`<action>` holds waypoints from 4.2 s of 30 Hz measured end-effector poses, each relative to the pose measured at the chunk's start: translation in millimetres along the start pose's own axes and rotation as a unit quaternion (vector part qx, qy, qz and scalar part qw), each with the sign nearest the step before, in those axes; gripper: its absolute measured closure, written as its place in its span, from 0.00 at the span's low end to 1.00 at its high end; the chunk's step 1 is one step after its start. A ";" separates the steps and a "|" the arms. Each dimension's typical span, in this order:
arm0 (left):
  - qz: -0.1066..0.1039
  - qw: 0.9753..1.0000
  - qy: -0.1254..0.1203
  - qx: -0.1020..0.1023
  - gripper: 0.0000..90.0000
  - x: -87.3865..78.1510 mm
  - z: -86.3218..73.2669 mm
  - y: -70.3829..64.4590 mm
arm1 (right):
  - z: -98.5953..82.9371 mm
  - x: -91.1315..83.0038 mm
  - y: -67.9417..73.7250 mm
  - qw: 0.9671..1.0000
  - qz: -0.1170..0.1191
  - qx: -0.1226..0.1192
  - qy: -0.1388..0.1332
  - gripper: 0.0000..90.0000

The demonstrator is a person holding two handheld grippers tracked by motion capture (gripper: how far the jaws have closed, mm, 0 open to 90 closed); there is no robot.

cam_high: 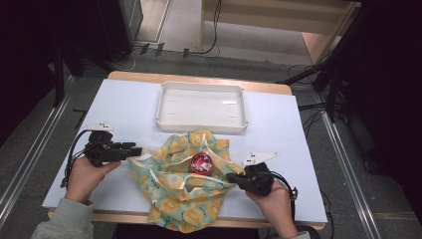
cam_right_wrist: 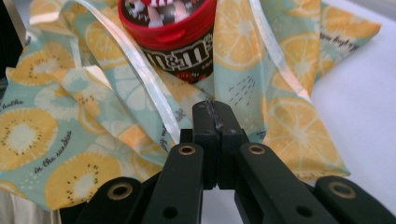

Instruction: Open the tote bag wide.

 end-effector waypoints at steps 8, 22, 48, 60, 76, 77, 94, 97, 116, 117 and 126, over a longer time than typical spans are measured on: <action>-0.014 1.000 -0.012 0.020 0.55 -7.8 14.5 -13.9 | 12.4 -1.8 2.9 1.000 0.000 -0.009 -0.016 1.00; -0.055 0.996 0.016 0.066 0.68 14.1 42.0 -53.7 | 29.7 5.0 4.9 1.000 -0.002 -0.015 -0.020 1.00; -0.088 0.990 0.076 0.083 0.97 71.7 -3.0 -96.8 | 30.9 34.8 -4.0 1.000 0.002 -0.012 0.002 1.00; -0.106 0.986 0.104 0.082 0.97 78.3 -35.6 -110.9 | 33.0 59.2 -15.4 1.000 -0.002 -0.009 0.023 1.00; -0.121 0.981 0.123 0.093 0.97 86.9 -62.5 -124.9 | 30.2 84.9 -32.0 0.999 -0.024 -0.011 0.047 1.00; -0.123 0.980 0.124 0.097 0.97 86.7 -63.1 -125.0 | 30.1 85.7 -32.9 0.999 -0.024 -0.011 0.048 1.00; -0.137 0.974 0.144 0.107 0.97 83.9 -79.9 -135.7 | 45.5 99.4 -54.5 0.998 -0.052 -0.019 0.041 1.00; -0.144 0.972 0.151 0.111 0.97 83.1 -83.9 -139.6 | 47.3 101.9 -58.6 0.998 -0.057 -0.017 0.032 1.00; -0.162 0.969 0.150 0.116 0.93 76.0 -89.6 -149.0 | 59.7 103.0 -69.4 0.997 -0.077 -0.005 0.011 1.00; -0.160 0.970 0.143 0.113 0.93 74.2 -86.5 -148.4 | 61.0 100.6 -67.5 0.997 -0.074 -0.007 0.009 1.00; -0.144 0.976 0.107 0.121 0.91 57.8 -59.7 -147.8 | 66.6 68.5 -41.3 0.999 -0.039 -0.017 -0.008 1.00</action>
Point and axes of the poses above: each handheld gripper's, and its own axes: x roughly forward along the jaws, z roughly out of its top, y roughly to its left, the point moved 4 cm from there along x, roughly forward along the jaws, and after that the axes turned 9 degrees about -y, right-handed, at the moved point
